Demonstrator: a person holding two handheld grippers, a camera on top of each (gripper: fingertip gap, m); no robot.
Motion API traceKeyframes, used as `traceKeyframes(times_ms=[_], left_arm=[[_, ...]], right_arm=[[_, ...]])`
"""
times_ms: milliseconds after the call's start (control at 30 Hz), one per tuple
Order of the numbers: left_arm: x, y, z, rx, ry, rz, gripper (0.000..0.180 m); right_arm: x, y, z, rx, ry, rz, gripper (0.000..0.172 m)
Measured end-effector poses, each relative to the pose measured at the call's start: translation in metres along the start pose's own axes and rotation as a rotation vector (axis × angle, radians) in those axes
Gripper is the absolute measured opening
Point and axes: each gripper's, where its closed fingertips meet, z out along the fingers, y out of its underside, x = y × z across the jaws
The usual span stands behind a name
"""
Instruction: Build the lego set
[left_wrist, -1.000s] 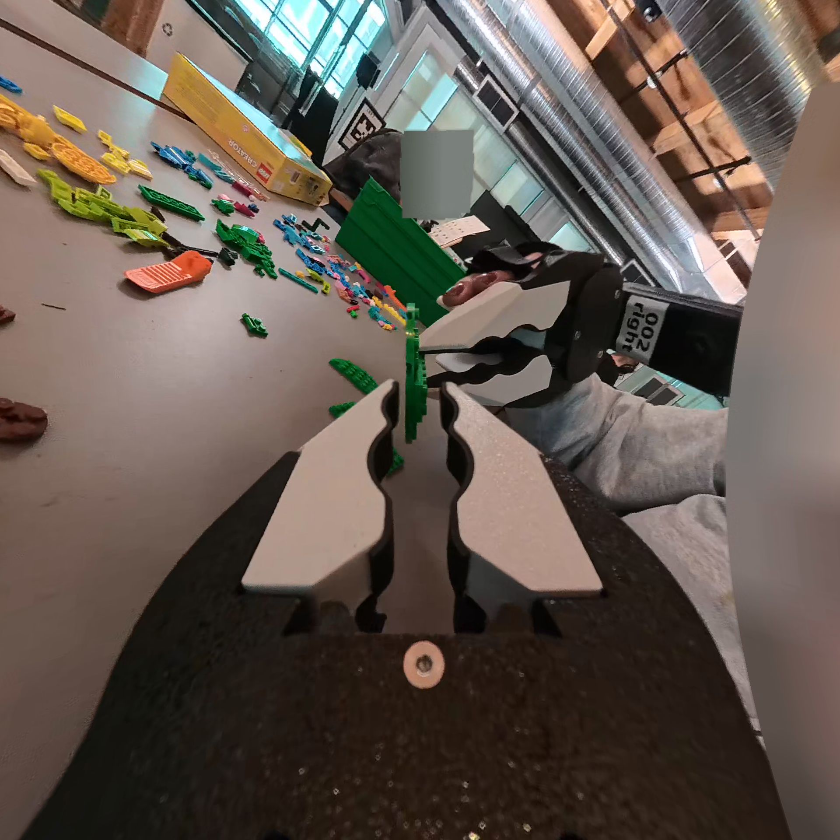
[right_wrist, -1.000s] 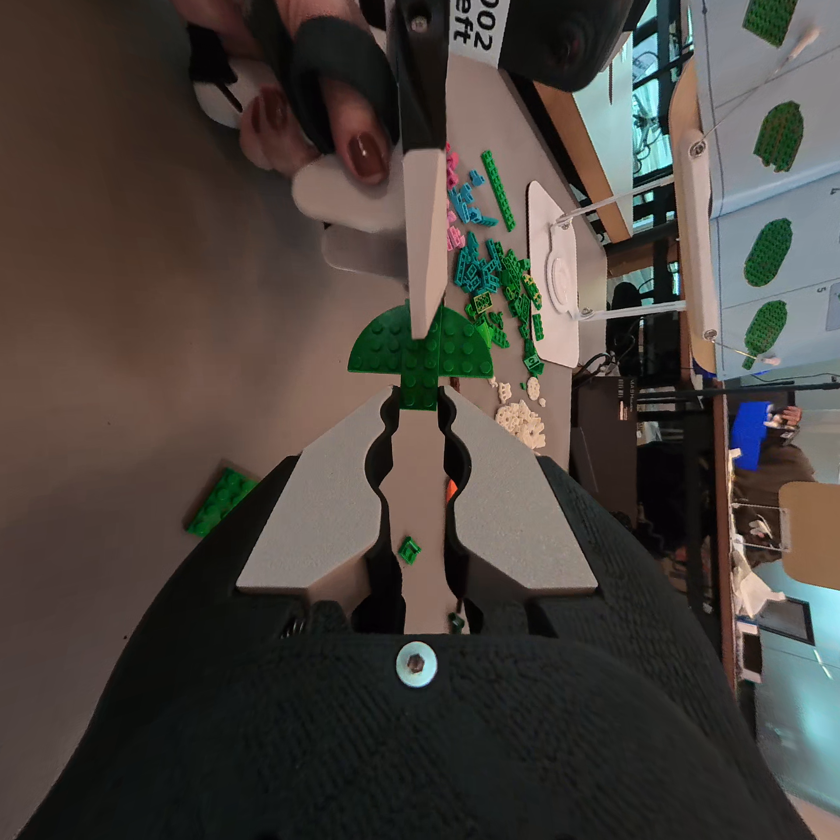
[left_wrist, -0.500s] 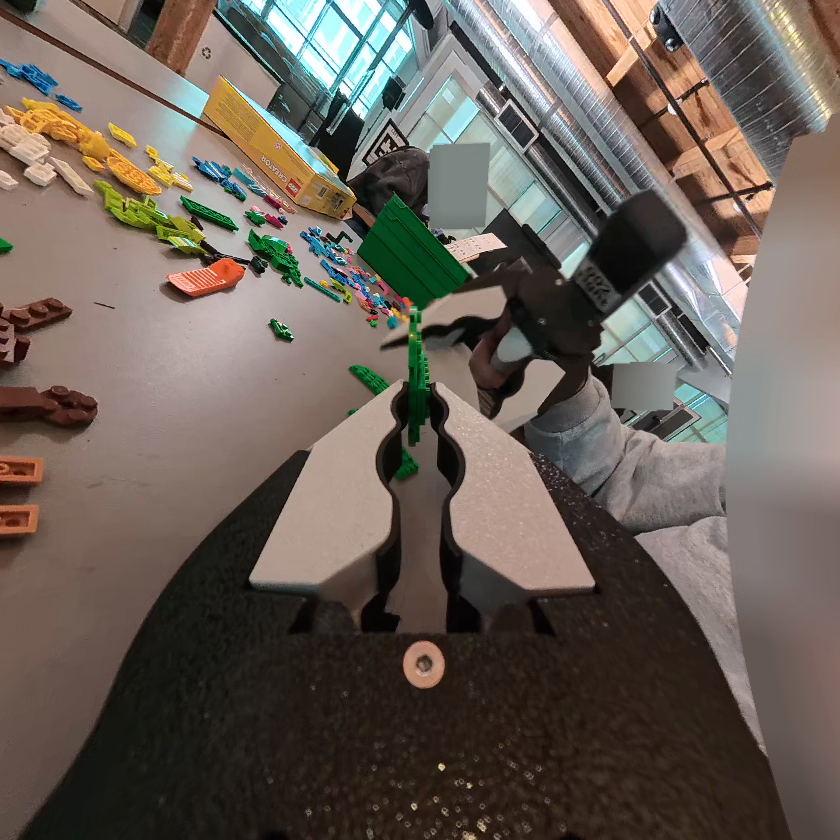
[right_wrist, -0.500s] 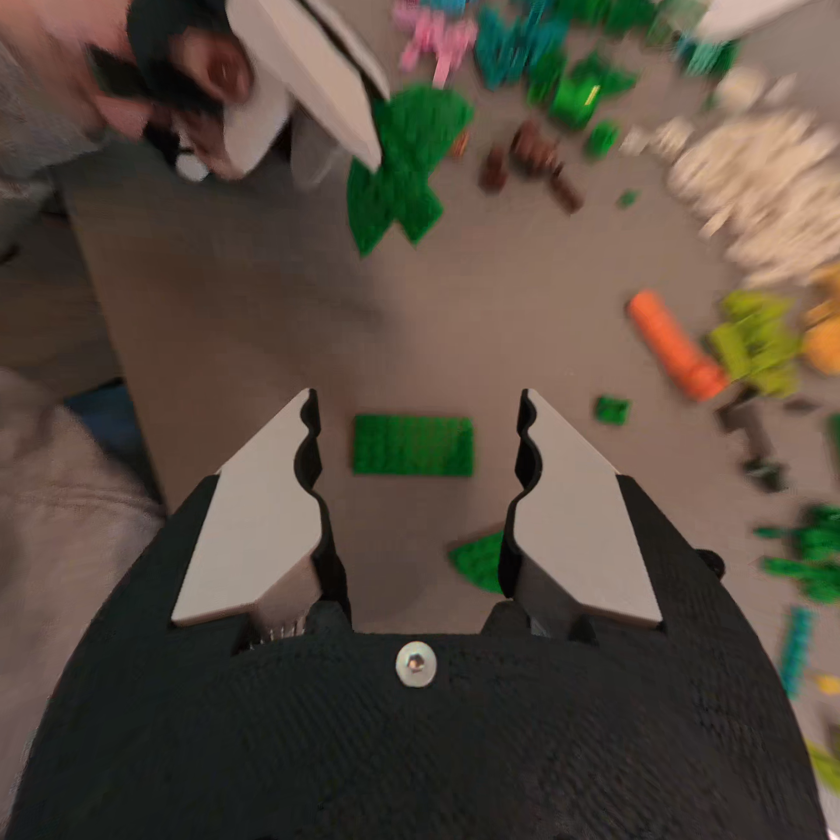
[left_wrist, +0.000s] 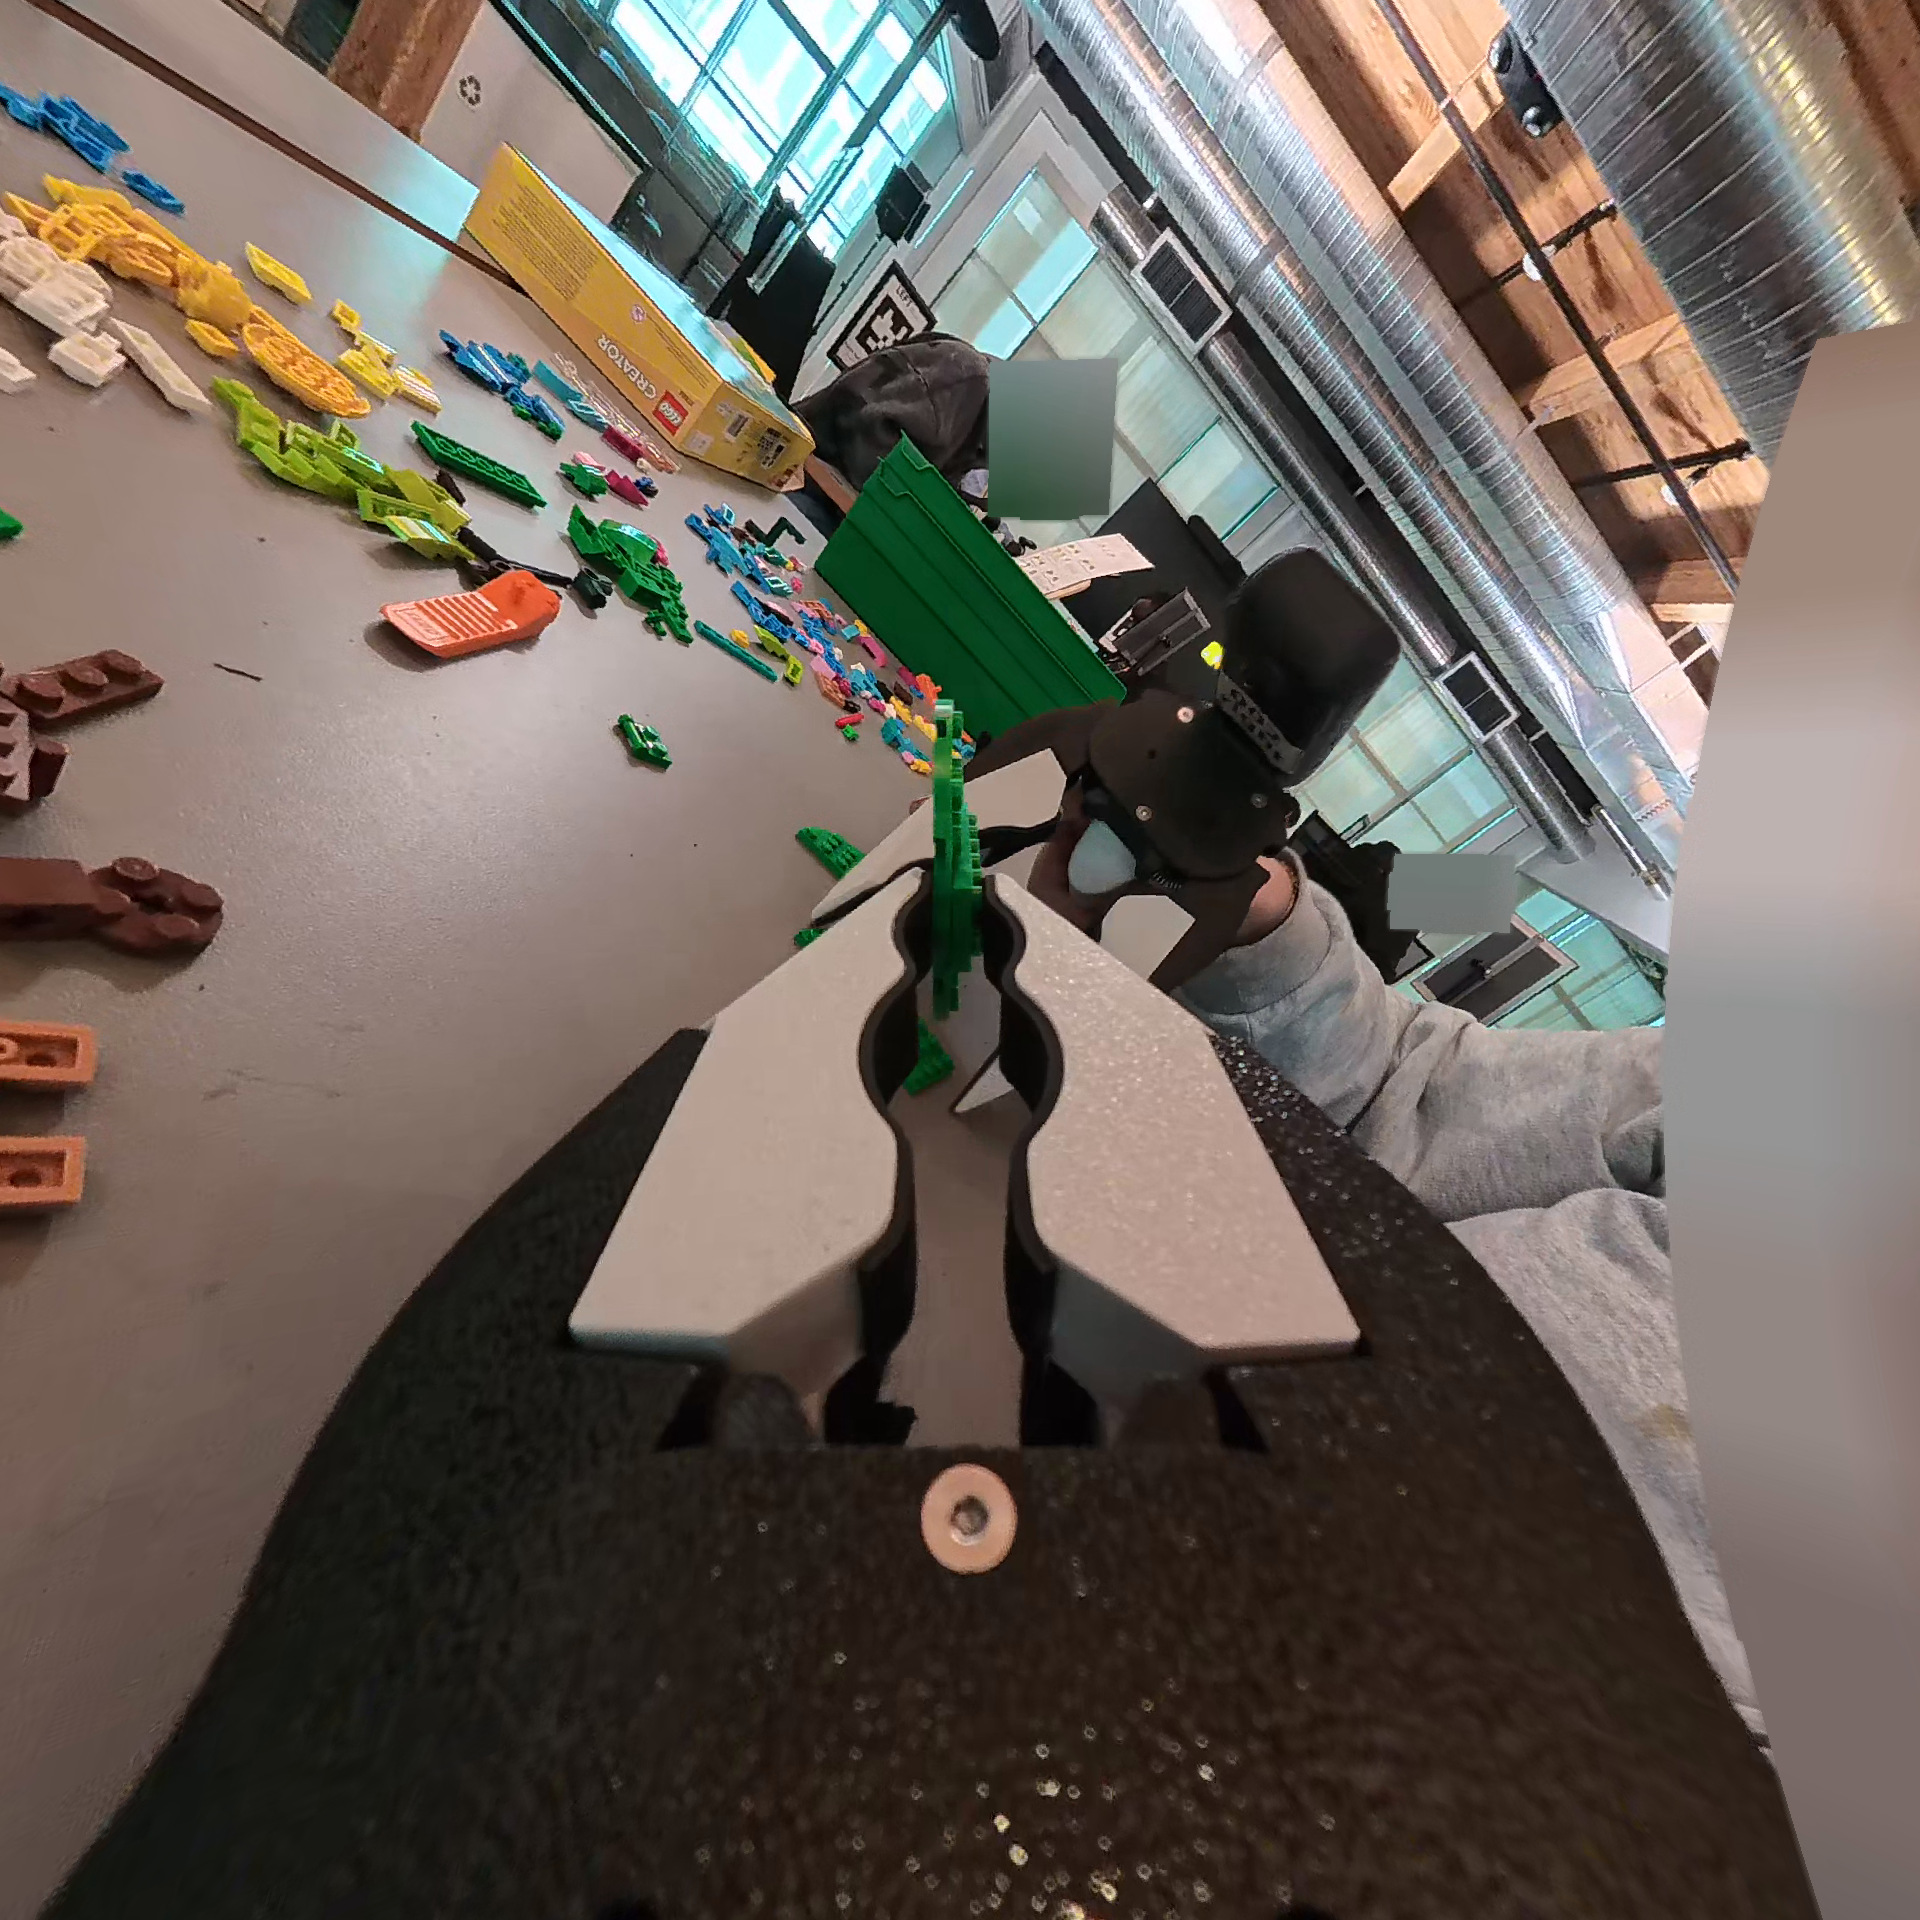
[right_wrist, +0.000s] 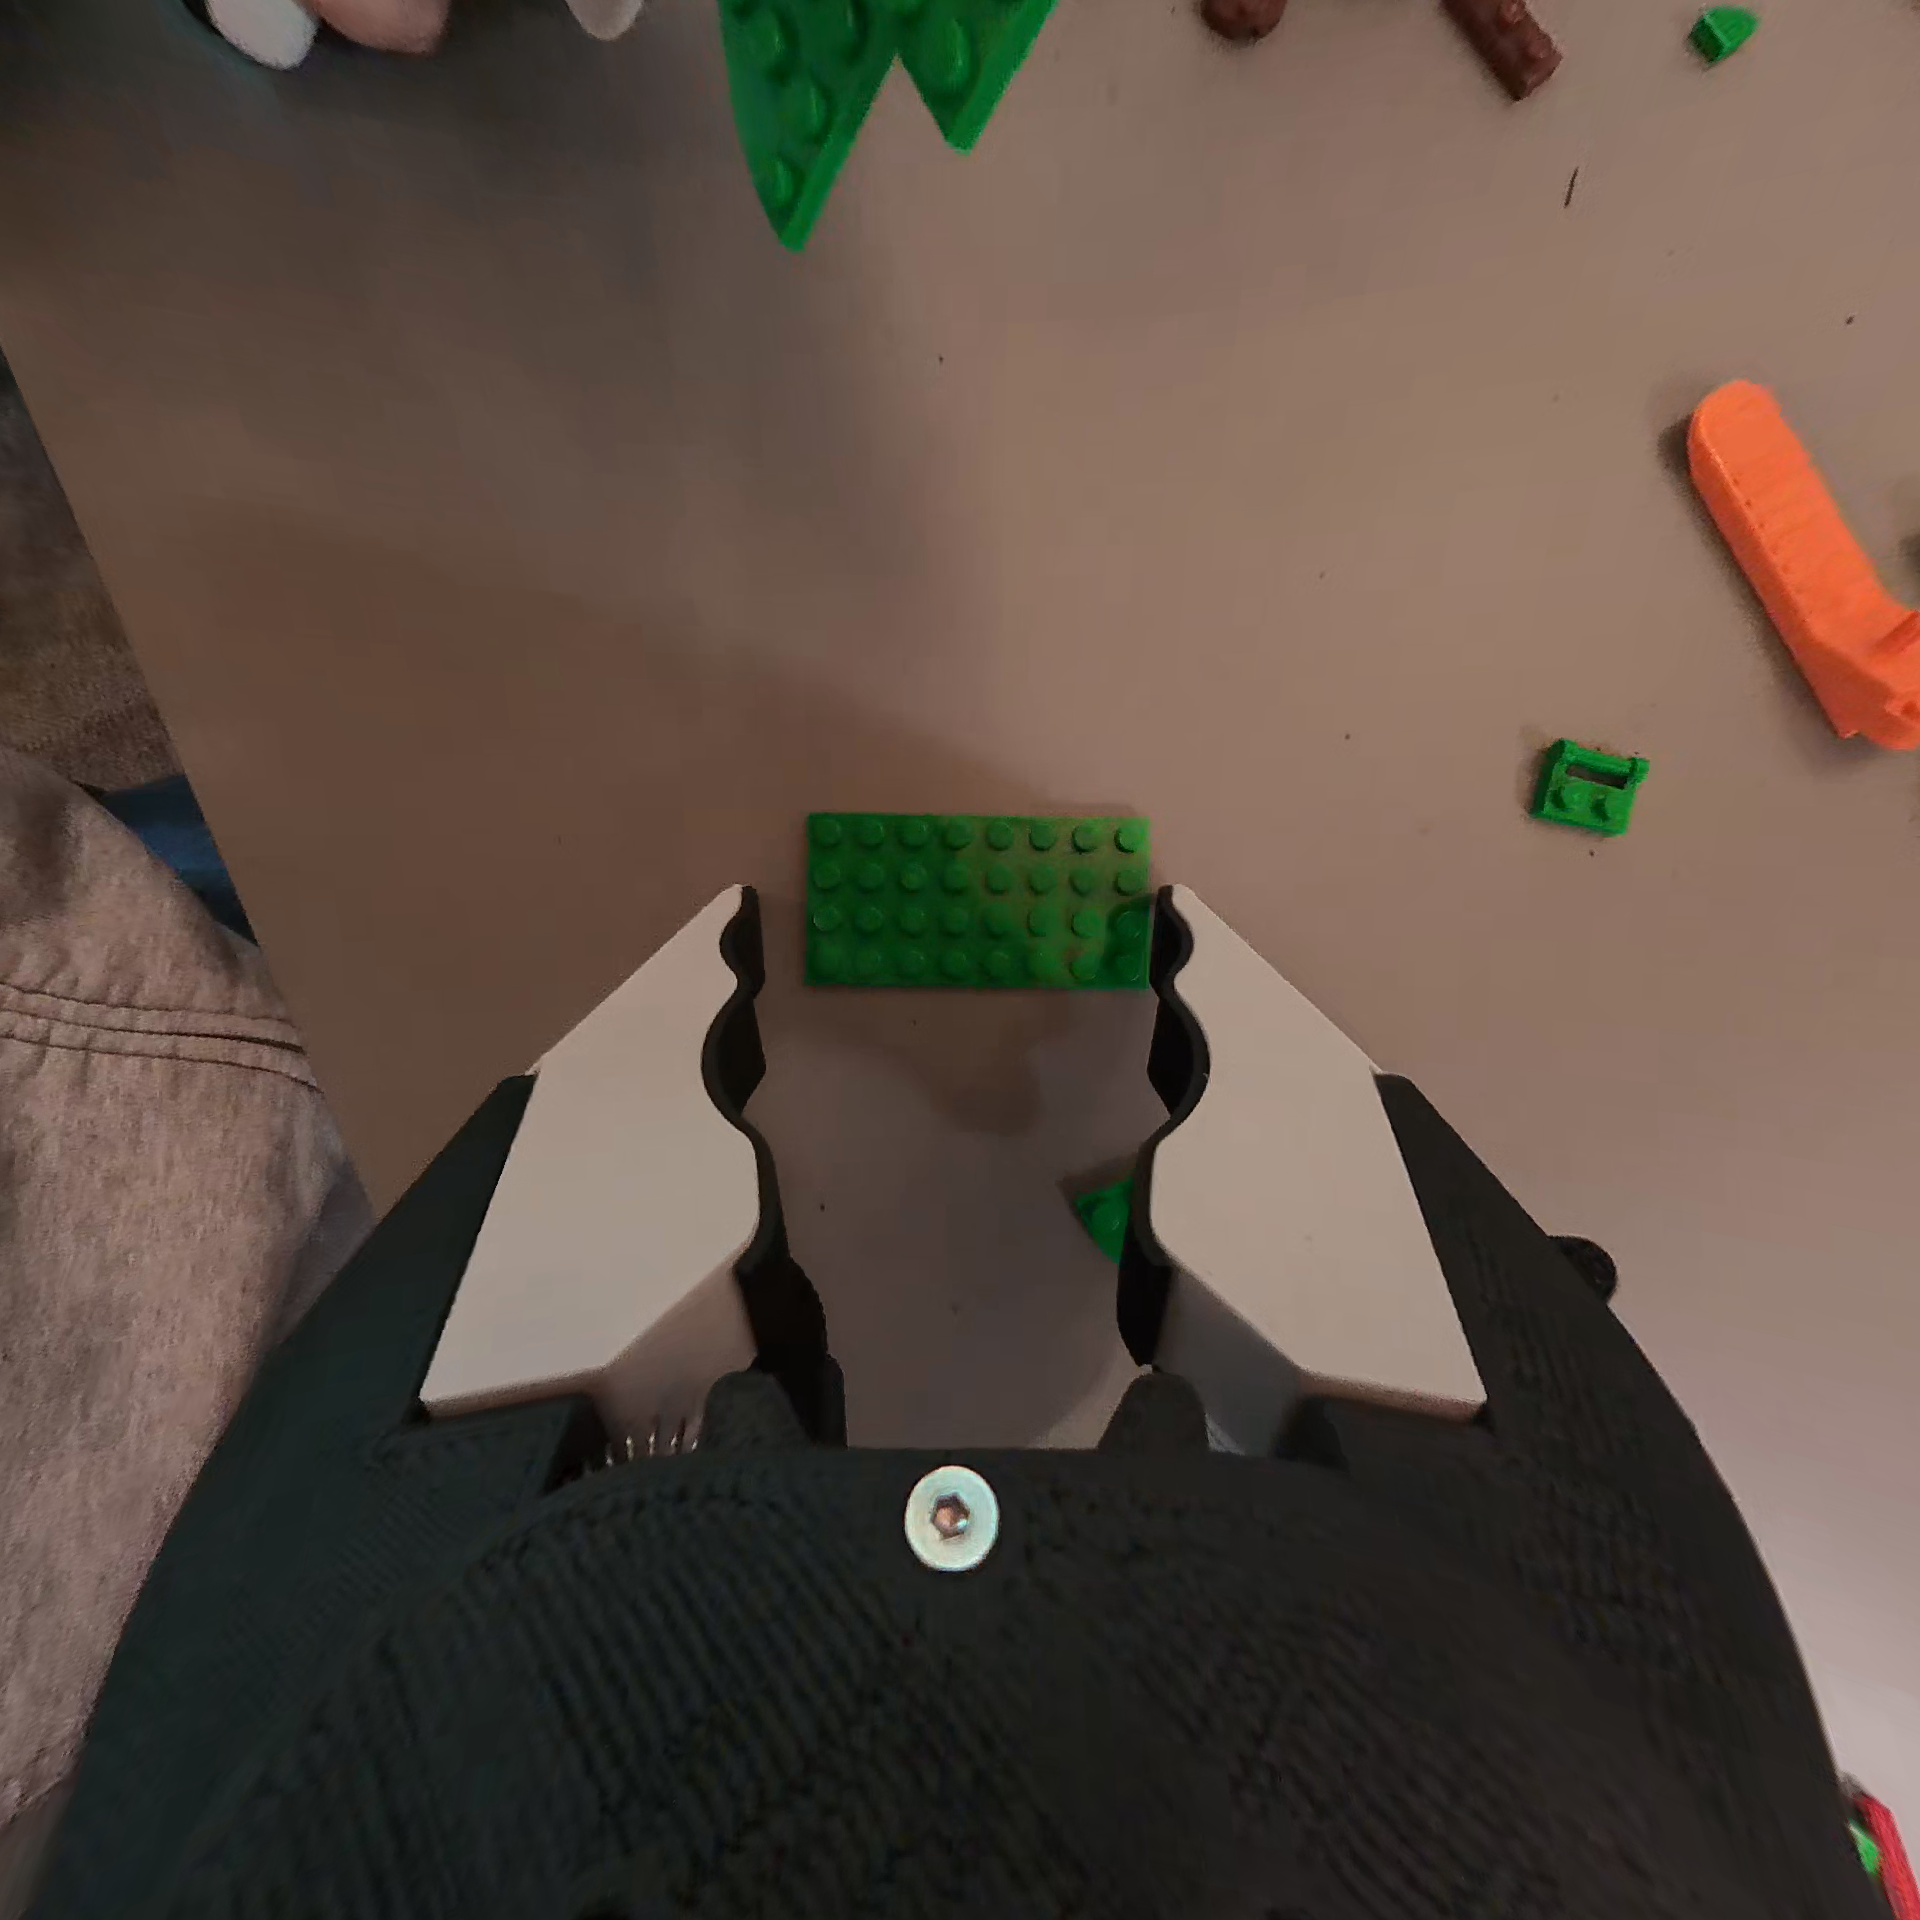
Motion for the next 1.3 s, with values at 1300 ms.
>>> traceKeyframes(times_ms=[1300], left_arm=[[-0.002, -0.002, -0.001, 0.011, 0.012, -0.041, 0.005]], right_arm=[[0.008, -0.040, -0.006, 0.105, 0.096, -0.207, 0.064]])
